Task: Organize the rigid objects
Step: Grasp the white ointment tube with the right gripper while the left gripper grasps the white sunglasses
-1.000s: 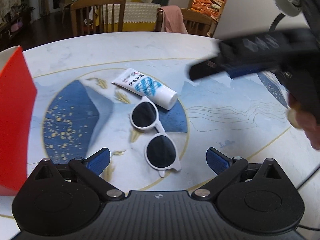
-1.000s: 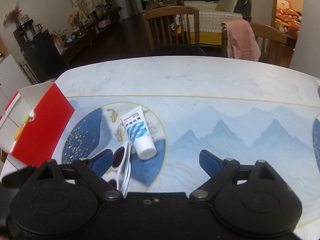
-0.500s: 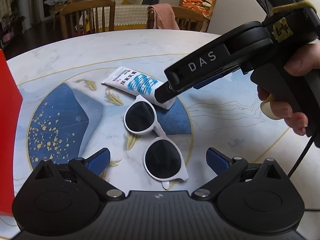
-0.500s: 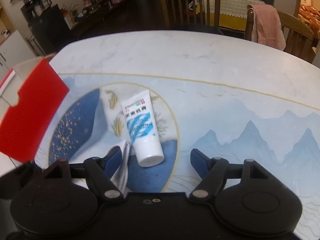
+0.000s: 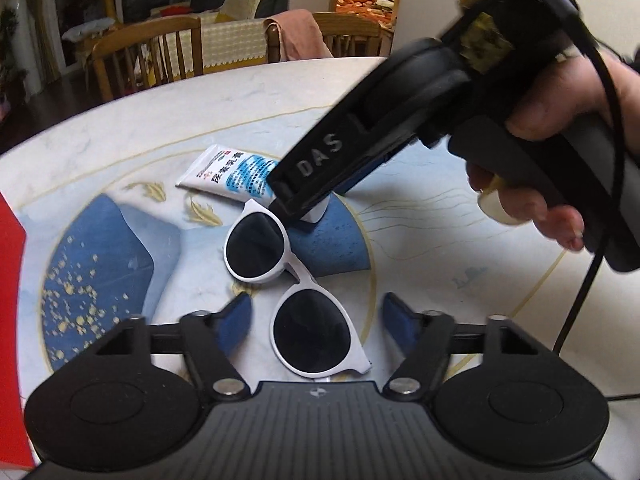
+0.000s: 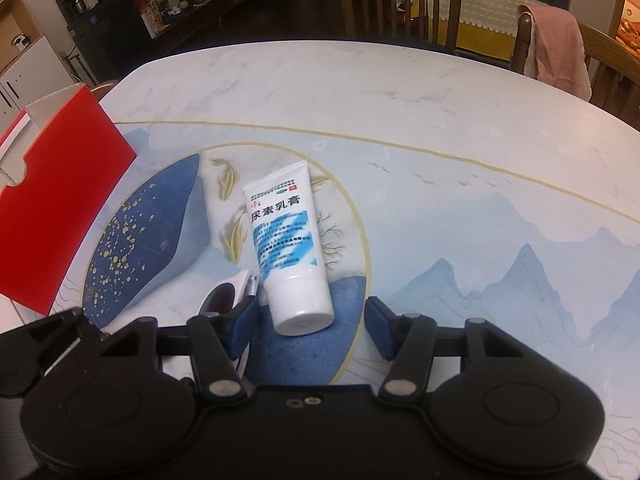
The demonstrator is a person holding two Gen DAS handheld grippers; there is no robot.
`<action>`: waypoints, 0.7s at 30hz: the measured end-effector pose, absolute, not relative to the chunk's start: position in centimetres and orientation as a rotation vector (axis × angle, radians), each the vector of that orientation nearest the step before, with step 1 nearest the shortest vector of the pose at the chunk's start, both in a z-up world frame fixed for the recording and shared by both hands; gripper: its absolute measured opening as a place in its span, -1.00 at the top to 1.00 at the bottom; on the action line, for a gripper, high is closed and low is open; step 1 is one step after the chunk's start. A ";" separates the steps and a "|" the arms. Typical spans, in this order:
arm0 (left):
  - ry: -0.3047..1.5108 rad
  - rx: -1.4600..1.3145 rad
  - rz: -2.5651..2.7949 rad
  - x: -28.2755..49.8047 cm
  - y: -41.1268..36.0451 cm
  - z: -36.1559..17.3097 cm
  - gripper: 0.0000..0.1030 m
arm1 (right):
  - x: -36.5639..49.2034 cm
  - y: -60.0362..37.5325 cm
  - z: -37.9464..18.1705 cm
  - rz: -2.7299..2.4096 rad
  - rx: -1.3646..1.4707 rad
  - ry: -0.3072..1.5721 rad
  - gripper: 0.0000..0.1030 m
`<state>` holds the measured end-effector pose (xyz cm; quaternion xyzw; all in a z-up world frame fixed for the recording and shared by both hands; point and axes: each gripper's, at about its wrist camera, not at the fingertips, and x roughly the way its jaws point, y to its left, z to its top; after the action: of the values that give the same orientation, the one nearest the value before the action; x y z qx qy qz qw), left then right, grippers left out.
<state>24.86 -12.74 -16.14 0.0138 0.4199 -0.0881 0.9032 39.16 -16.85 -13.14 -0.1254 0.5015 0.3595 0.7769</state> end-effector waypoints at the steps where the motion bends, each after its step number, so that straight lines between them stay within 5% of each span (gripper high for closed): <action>1: 0.866 0.042 -0.185 24.8 -12.9 -16.1 -0.18 | 39.2 -16.8 -13.2 0.777 -0.273 1.080 -0.09; 5: 0.860 0.074 -0.184 24.8 -13.3 -16.1 0.15 | 39.3 -16.5 -13.2 0.778 -0.275 1.071 -0.07; 11: 0.864 0.082 -0.181 24.7 -13.4 -16.0 0.16 | 39.1 -16.1 -13.3 0.790 -0.275 1.053 0.29; 21: 0.884 0.027 -0.162 24.0 -12.6 -15.5 0.16 | 37.3 -18.7 -12.6 0.750 -0.213 1.048 0.36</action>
<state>24.01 -12.59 -15.51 0.0132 0.4274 -0.0784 0.9006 37.33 -18.66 -12.56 -0.0989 0.4874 0.3490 0.7942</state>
